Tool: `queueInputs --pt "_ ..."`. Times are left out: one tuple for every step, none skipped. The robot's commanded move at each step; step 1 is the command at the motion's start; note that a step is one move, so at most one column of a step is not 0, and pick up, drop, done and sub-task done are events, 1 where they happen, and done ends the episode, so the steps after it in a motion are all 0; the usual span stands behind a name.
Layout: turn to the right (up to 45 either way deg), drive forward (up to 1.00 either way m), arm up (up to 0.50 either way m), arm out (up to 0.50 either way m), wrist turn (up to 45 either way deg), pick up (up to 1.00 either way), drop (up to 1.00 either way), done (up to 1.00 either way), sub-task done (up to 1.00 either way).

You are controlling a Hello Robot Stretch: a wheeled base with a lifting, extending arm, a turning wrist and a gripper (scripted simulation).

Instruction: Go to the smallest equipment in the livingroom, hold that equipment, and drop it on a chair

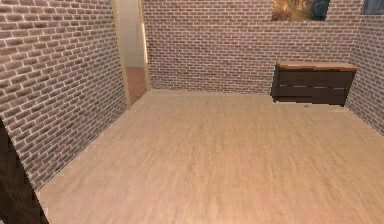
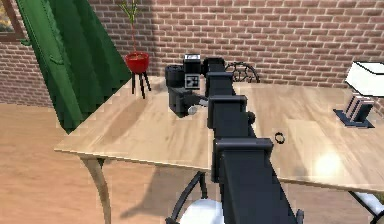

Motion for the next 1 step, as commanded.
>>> queueInputs --pt "0.0 0.0 0.0 -0.1 0.0 0.0 0.0 0.0 0.0"
